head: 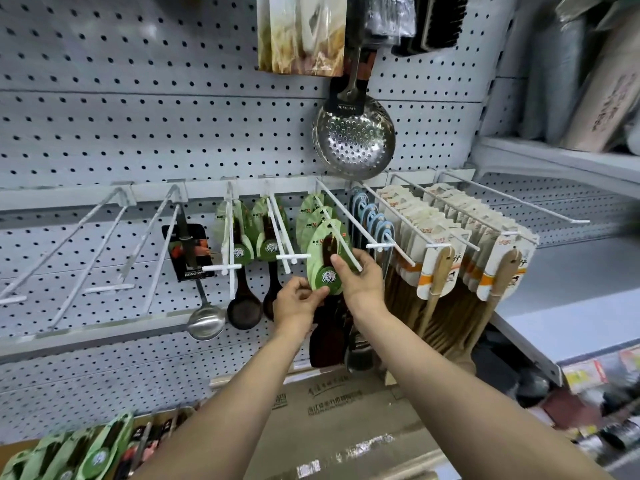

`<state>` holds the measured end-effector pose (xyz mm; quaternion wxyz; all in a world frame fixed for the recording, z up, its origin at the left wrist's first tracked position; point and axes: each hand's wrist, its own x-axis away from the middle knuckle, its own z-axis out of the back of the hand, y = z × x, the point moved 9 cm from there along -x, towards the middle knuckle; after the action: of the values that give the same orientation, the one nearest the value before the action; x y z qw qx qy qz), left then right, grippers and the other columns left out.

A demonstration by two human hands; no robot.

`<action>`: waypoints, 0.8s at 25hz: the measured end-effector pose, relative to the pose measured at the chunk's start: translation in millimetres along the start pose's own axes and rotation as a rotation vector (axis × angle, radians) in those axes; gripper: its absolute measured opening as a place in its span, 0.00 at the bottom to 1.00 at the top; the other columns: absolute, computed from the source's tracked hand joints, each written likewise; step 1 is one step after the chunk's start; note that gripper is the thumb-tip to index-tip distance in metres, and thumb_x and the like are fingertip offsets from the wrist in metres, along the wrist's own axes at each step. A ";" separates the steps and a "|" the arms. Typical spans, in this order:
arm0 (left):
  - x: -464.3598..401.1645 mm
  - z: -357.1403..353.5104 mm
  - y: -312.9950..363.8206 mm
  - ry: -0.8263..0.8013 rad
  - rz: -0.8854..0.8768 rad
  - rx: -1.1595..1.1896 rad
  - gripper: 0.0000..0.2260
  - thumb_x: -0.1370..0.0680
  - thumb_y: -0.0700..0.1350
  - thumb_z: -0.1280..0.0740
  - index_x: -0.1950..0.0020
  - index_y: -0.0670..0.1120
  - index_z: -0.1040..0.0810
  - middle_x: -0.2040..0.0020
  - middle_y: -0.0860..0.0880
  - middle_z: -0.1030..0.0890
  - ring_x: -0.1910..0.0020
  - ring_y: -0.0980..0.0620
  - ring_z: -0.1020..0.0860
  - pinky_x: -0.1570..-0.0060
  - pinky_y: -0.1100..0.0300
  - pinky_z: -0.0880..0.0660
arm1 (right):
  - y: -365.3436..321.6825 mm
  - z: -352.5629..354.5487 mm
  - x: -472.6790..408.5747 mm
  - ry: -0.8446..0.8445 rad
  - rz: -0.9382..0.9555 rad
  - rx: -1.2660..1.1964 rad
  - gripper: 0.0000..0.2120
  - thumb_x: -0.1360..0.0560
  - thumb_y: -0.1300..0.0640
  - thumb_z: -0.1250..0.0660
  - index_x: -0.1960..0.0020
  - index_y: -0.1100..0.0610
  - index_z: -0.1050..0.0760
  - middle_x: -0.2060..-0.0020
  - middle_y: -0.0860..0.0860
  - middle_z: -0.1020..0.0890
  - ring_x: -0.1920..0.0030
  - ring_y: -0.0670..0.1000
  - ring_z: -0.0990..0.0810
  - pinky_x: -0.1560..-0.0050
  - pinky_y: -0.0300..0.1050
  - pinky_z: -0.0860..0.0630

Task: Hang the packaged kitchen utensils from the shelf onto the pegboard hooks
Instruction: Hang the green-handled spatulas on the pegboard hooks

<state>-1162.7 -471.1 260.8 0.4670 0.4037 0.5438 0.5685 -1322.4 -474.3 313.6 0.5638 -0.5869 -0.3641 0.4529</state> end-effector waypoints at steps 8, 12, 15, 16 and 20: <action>53.2 41.1 20.2 0.075 0.015 -0.262 0.20 0.28 0.48 0.25 0.39 0.47 0.25 0.46 0.52 0.21 0.49 0.53 0.22 0.48 0.59 0.26 | -1.5 13.1 57.9 -0.187 -0.080 0.445 0.27 0.22 0.45 0.32 0.29 0.59 0.29 0.36 0.56 0.21 0.34 0.57 0.24 0.35 0.49 0.28; 111.1 83.7 51.8 0.101 -0.081 -0.515 0.24 0.29 0.47 0.24 0.36 0.48 0.26 0.39 0.48 0.21 0.42 0.47 0.22 0.40 0.51 0.24 | -30.6 31.2 106.4 -0.353 0.056 0.808 0.32 0.22 0.43 0.33 0.25 0.59 0.37 0.31 0.57 0.26 0.32 0.59 0.26 0.36 0.51 0.27; 174.9 120.6 88.0 0.115 -0.185 -0.778 0.26 0.28 0.48 0.25 0.33 0.51 0.29 0.36 0.48 0.23 0.41 0.46 0.23 0.42 0.50 0.24 | -70.2 34.1 159.4 -0.465 0.280 1.076 0.31 0.22 0.44 0.33 0.26 0.59 0.35 0.33 0.59 0.24 0.34 0.60 0.25 0.38 0.54 0.25; 195.6 133.4 100.5 0.123 -0.219 -0.863 0.27 0.28 0.49 0.25 0.32 0.51 0.30 0.35 0.48 0.24 0.40 0.46 0.23 0.42 0.48 0.24 | -84.9 32.9 179.0 -0.483 0.366 1.139 0.30 0.22 0.44 0.33 0.27 0.59 0.35 0.34 0.59 0.24 0.34 0.61 0.25 0.38 0.55 0.25; 268.3 182.0 148.2 0.183 -0.327 -1.099 0.27 0.26 0.53 0.28 0.29 0.52 0.33 0.32 0.48 0.28 0.34 0.45 0.29 0.41 0.49 0.26 | -135.7 19.7 252.6 -0.530 0.647 1.216 0.29 0.22 0.44 0.33 0.26 0.55 0.35 0.33 0.58 0.25 0.33 0.60 0.28 0.38 0.56 0.25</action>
<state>-1064.2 -162.8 410.3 0.6408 -0.0380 0.2624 0.7205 -1247.7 -217.4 418.5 0.5211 -0.1197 0.0186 0.8449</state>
